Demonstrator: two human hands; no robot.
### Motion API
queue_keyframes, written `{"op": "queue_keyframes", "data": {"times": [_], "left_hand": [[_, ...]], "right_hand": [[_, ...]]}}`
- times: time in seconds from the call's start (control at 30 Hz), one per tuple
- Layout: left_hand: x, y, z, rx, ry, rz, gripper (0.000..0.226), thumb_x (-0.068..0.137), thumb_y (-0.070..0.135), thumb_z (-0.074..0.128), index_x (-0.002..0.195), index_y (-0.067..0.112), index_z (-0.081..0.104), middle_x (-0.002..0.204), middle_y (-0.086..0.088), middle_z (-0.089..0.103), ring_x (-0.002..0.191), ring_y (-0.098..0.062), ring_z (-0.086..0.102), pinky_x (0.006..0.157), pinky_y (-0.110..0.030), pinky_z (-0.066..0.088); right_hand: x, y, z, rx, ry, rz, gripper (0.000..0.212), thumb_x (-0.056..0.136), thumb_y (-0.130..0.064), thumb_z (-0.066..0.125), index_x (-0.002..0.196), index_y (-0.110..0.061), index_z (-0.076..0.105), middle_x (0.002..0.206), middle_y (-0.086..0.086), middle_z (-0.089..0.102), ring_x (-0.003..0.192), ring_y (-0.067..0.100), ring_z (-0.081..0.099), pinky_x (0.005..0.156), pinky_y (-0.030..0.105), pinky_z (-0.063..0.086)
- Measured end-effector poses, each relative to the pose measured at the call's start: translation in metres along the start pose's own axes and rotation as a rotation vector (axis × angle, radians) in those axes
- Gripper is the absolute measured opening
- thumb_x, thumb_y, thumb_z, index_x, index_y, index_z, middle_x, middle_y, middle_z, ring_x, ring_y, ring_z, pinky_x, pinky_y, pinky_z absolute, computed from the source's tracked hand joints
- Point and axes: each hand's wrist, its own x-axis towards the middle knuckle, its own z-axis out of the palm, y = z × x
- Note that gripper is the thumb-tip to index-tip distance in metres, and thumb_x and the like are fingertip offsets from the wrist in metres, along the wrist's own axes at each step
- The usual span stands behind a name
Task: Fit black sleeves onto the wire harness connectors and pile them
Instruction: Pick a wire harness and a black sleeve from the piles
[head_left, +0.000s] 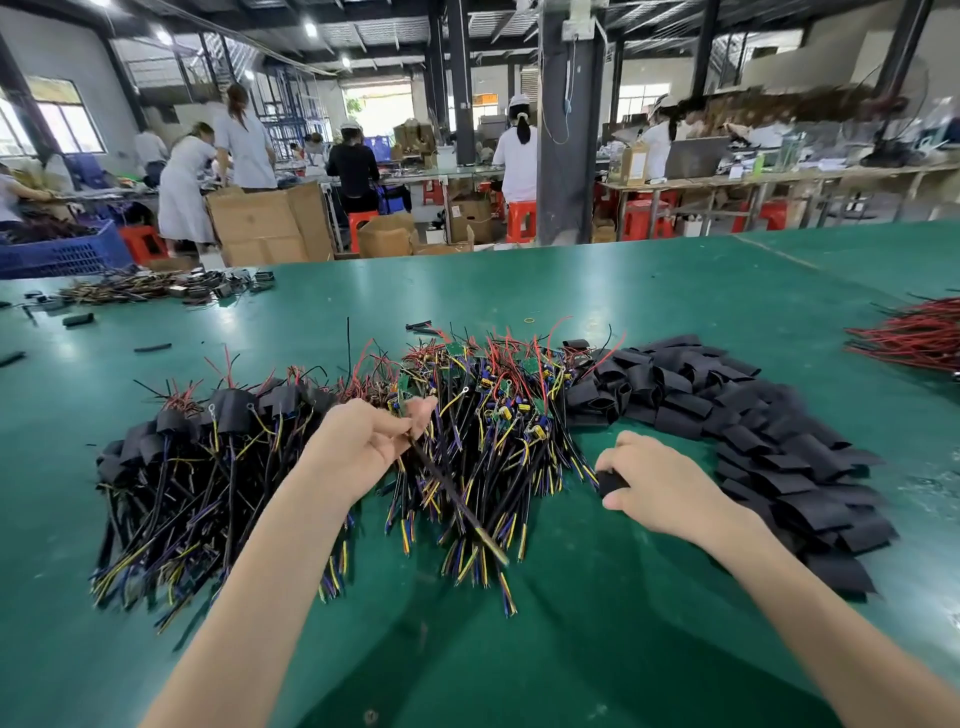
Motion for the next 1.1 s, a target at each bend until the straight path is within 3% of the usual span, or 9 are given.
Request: {"op": "queue_keyframes", "data": {"times": [0.13, 0.23, 0.33, 0.43, 0.57, 0.73, 0.83, 0.93, 1.1], "left_hand": [[-0.002, 0.009, 0.009, 0.184, -0.005, 0.124, 0.045, 0.079, -0.025, 0.027, 0.109, -0.003, 0.053, 0.094, -0.01, 0.059, 0.052, -0.009, 0.05, 0.039, -0.014, 0.035], [-0.009, 0.018, 0.017, 0.446, 0.025, 0.323, 0.04, 0.079, -0.016, 0.034, 0.092, 0.01, 0.061, 0.088, -0.002, 0.06, 0.049, -0.007, 0.032, 0.036, -0.014, 0.023], [-0.017, 0.029, 0.023, 0.665, 0.017, 0.531, 0.028, 0.087, 0.001, 0.046, 0.089, 0.021, 0.065, 0.083, 0.005, 0.059, 0.044, 0.001, 0.036, 0.041, -0.015, 0.025], [-0.02, 0.035, 0.023, 0.992, 0.084, 0.859, 0.016, 0.095, 0.029, 0.051, 0.097, 0.025, 0.066, 0.073, 0.017, 0.056, 0.058, 0.005, 0.047, 0.058, -0.026, 0.032], [-0.017, 0.016, 0.02, 1.386, 0.166, 1.155, 0.019, 0.095, 0.034, 0.052, 0.098, 0.022, 0.066, 0.092, 0.007, 0.059, 0.081, -0.012, 0.055, 0.067, -0.028, 0.04], [-0.007, -0.034, 0.004, 1.465, 0.068, 1.2, 0.009, 0.091, 0.022, 0.062, 0.089, 0.016, 0.068, 0.09, 0.004, 0.062, 0.083, -0.017, 0.062, 0.063, -0.034, 0.053], [-0.001, -0.044, -0.002, 1.386, 0.036, 1.19, 0.006, 0.091, 0.021, 0.063, 0.088, 0.018, 0.066, 0.089, 0.008, 0.059, 0.079, -0.009, 0.057, 0.06, -0.026, 0.049], [-0.001, -0.047, -0.005, 1.333, 0.044, 1.17, 0.005, 0.092, 0.021, 0.061, 0.088, 0.02, 0.065, 0.089, 0.012, 0.057, 0.074, -0.001, 0.044, 0.06, -0.019, 0.04], [-0.005, -0.052, -0.006, 1.336, 0.081, 1.201, 0.006, 0.09, 0.021, 0.063, 0.089, 0.018, 0.068, 0.09, 0.009, 0.058, 0.077, -0.007, 0.054, 0.058, -0.028, 0.049]], "right_hand": [[-0.001, -0.002, -0.003, -0.005, 0.087, 0.047, 0.026, 0.085, -0.027, 0.059, 0.11, -0.022, 0.058, 0.103, -0.001, 0.043, 0.106, 0.02, 0.045, 0.071, 0.029, 0.04], [-0.002, -0.002, -0.005, -0.025, 0.132, 0.081, 0.026, 0.085, -0.028, 0.059, 0.109, -0.02, 0.057, 0.106, 0.001, 0.044, 0.107, 0.02, 0.044, 0.071, 0.03, 0.041], [-0.002, 0.0, -0.006, -0.052, 0.162, 0.111, 0.025, 0.086, -0.029, 0.058, 0.108, -0.018, 0.055, 0.107, 0.001, 0.043, 0.106, 0.021, 0.044, 0.069, 0.03, 0.038], [-0.003, 0.0, -0.008, -0.066, 0.22, 0.137, 0.025, 0.085, -0.029, 0.059, 0.107, -0.018, 0.055, 0.107, 0.001, 0.044, 0.105, 0.022, 0.045, 0.072, 0.031, 0.039], [-0.004, 0.0, -0.011, 0.008, 0.206, 0.154, 0.024, 0.082, -0.029, 0.062, 0.105, -0.02, 0.058, 0.103, 0.0, 0.046, 0.101, 0.022, 0.049, 0.072, 0.031, 0.038], [-0.004, 0.002, -0.015, 0.158, 0.148, 0.145, 0.021, 0.077, -0.03, 0.069, 0.097, -0.026, 0.063, 0.097, -0.003, 0.051, 0.095, 0.02, 0.053, 0.071, 0.029, 0.039], [-0.001, 0.0, -0.015, 0.398, 0.201, 0.11, 0.023, 0.073, -0.024, 0.076, 0.093, -0.022, 0.067, 0.089, -0.002, 0.055, 0.089, 0.02, 0.056, 0.08, 0.03, 0.045], [0.0, -0.002, -0.016, 0.567, 0.226, 0.101, 0.022, 0.069, -0.02, 0.08, 0.087, -0.021, 0.068, 0.08, -0.01, 0.058, 0.079, 0.011, 0.057, 0.072, 0.022, 0.041], [-0.003, 0.008, -0.025, 0.622, 0.021, 0.094, 0.021, 0.066, -0.021, 0.083, 0.077, -0.028, 0.067, 0.076, -0.01, 0.068, 0.073, 0.01, 0.06, 0.067, 0.016, 0.043]]}}
